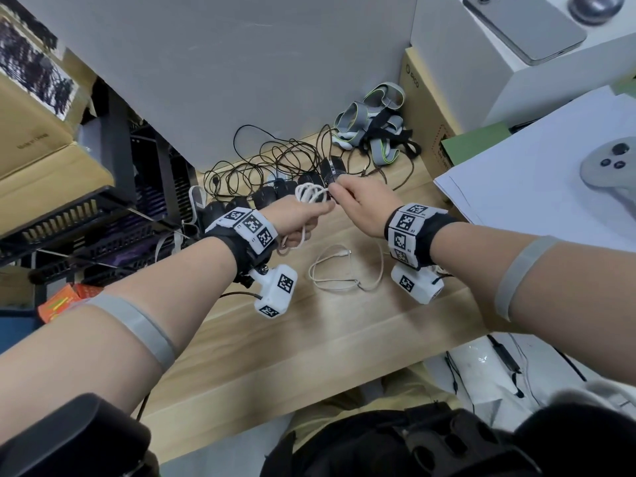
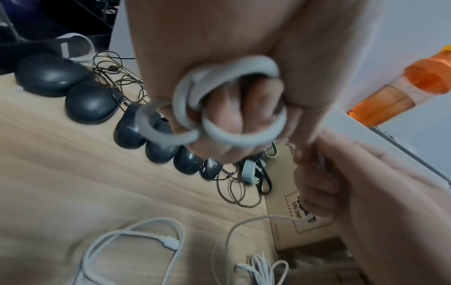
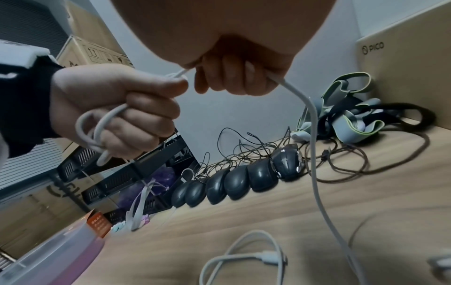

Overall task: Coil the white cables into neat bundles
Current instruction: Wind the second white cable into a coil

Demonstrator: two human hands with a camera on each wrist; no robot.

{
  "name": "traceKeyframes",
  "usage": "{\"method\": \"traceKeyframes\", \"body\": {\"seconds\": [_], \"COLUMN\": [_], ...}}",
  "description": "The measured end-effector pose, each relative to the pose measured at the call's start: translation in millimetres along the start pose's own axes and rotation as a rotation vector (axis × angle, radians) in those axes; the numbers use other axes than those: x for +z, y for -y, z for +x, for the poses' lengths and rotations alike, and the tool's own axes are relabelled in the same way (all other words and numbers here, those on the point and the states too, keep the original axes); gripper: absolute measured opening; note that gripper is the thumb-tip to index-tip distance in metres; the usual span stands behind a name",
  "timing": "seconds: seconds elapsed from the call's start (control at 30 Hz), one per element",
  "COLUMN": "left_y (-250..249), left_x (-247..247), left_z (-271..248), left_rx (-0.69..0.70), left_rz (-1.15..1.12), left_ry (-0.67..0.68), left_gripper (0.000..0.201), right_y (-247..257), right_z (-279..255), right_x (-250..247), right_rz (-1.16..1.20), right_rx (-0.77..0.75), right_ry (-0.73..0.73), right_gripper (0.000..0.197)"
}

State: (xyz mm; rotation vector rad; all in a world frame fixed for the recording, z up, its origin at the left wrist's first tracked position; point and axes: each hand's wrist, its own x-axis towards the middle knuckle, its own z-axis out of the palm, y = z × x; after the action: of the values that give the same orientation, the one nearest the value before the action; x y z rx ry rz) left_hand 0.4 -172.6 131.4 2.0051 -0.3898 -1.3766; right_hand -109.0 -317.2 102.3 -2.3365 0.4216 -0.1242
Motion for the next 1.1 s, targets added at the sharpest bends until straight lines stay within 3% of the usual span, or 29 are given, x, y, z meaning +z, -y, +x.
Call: {"method": "traceKeyframes", "body": {"seconds": [0.1, 0.33, 0.53, 0.73, 0.87, 1.0, 1.1], "left_y": [0, 3, -6, -7, -8, -8, -7], "left_x": [-2, 3, 3, 5, 3, 6, 10], "left_z": [4, 3, -3, -5, -3, 4, 6], "left_rx": [-0.022, -0.023, -0.078, -0.052, 0.025, 0.086, 0.111], "left_rz": [-0.130, -0.158, -0.268, -0.250, -0.339, -0.357, -0.137], "left_ry": [-0.053, 0.019, 0.051, 0.070, 0.109, -0.042, -0.150], "left_gripper": [0.035, 0.029, 0.057, 0.059, 0.055, 0.051, 0.048], "right_y": [-7, -4, -3, -8, -22, -14, 1], "right_z": [-7, -11, -4, 5, -3, -14, -10], "right_x": [6, 9, 4, -5, 5, 26, 28], "right_rz": [-0.014, -0.042, -0.103, -0.127, -0.085, 0.115, 0.188], "right_rx": [-0.013, -0.061, -0.073, 0.186, 0.265, 0.281, 0.255], "right_ry": [0.044, 0.117, 0.106, -0.042, 0.011, 0.078, 0.073], "right_gripper": [0.031, 0.020, 0.027, 0.047, 0.035, 0.032, 0.026]}}
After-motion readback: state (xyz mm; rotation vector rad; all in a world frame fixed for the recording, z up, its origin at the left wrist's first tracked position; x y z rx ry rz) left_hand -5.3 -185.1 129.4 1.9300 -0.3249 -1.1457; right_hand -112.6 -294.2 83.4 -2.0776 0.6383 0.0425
